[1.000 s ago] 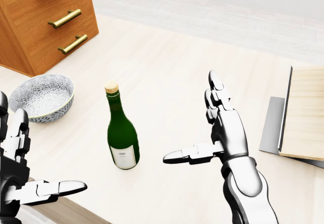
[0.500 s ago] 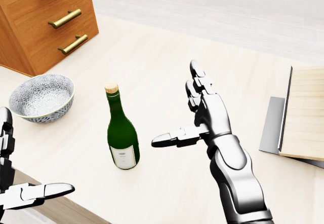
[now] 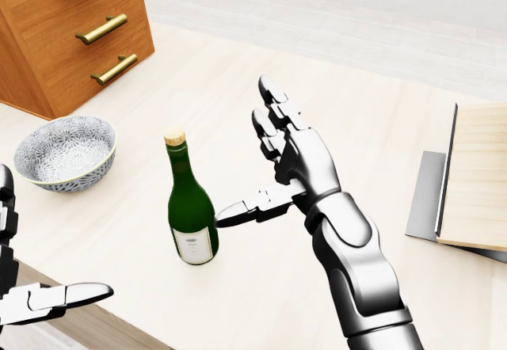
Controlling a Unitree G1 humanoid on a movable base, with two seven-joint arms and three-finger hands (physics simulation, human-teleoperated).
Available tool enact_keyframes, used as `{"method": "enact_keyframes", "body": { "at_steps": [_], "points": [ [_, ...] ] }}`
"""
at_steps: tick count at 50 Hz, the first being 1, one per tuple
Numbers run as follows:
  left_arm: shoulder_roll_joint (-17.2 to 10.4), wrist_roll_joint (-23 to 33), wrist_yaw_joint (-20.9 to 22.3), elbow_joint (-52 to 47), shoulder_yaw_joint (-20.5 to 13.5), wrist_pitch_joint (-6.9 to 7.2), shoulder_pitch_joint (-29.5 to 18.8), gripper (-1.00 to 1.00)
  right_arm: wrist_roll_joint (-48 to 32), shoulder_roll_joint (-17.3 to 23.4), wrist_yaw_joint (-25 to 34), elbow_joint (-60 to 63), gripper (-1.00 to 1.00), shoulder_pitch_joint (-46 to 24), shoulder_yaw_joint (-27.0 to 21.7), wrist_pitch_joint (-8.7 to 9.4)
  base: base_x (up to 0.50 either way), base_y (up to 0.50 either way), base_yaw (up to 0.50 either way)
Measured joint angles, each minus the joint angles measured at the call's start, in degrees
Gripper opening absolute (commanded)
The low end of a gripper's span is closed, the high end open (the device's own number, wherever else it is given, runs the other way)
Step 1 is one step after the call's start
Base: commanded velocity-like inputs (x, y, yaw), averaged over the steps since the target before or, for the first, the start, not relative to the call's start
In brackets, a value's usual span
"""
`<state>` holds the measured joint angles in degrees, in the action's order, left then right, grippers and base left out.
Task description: Put the wine bottle on the wine rack.
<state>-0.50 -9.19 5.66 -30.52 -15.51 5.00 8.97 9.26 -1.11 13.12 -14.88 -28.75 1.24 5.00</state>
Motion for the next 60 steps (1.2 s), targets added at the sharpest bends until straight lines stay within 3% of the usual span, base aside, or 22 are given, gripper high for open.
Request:
{"method": "enact_keyframes", "body": {
  "at_steps": [60],
  "points": [
    [-0.1,0.0,0.1,1.2,0.4,0.0,-0.2,1.0,-2.8,-3.0,2.9,-23.2,1.0,-12.5,-0.2,0.0,0.0,0.0,0.0]
  ]
}}
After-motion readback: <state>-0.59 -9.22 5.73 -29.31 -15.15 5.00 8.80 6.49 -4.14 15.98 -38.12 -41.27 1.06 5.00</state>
